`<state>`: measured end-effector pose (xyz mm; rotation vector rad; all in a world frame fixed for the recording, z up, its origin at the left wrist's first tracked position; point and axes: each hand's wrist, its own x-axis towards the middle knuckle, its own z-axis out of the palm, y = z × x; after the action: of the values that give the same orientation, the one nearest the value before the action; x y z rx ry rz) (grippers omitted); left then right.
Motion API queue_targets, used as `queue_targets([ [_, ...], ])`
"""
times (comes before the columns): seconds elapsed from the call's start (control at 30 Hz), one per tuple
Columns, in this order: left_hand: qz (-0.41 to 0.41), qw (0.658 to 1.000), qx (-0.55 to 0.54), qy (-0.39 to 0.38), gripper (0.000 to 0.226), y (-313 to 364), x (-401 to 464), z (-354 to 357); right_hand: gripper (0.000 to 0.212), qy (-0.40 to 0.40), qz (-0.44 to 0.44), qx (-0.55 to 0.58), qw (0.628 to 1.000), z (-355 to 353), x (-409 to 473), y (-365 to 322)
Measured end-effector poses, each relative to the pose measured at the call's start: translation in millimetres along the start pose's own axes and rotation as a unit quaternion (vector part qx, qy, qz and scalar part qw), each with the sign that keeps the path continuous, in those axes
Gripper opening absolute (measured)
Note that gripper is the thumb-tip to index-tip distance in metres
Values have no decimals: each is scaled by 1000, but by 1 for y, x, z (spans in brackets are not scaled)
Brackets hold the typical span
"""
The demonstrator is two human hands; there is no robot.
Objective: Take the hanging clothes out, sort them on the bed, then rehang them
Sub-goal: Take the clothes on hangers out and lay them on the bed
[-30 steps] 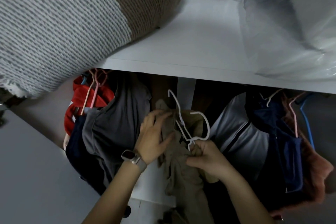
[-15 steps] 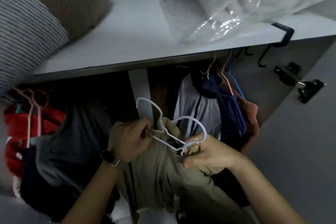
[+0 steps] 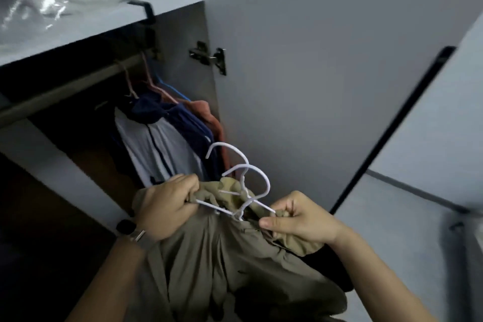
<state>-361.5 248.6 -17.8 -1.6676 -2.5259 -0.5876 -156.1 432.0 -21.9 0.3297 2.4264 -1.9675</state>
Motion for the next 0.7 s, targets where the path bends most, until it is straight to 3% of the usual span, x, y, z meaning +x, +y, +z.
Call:
queue_targets([
  [0.07, 8, 1000, -17, -8, 24, 34, 16, 17, 54, 58, 21, -27, 998, -20, -39, 11],
  [0.17, 27, 998, -55, -4, 38, 94, 35, 49, 42, 153, 44, -83, 984, -51, -104, 28],
  [0.27, 96, 987, -128, -22, 45, 159, 48, 85, 29, 250, 88, -172, 949, -74, -185, 46],
  [0.37, 164, 970, -172, -53, 44, 229, 52, 125, 25, 339, 128, -169, 917, -83, -269, 75],
  [0.6, 275, 929, -216, -122, 32, 437, 39, 207, 60, 512, 259, -192, 796, -95, -462, 141],
  [0.7, 321, 908, -220, -157, 30, 513, 30, 231, 46, 599, 277, -129, 740, -96, -529, 156],
])
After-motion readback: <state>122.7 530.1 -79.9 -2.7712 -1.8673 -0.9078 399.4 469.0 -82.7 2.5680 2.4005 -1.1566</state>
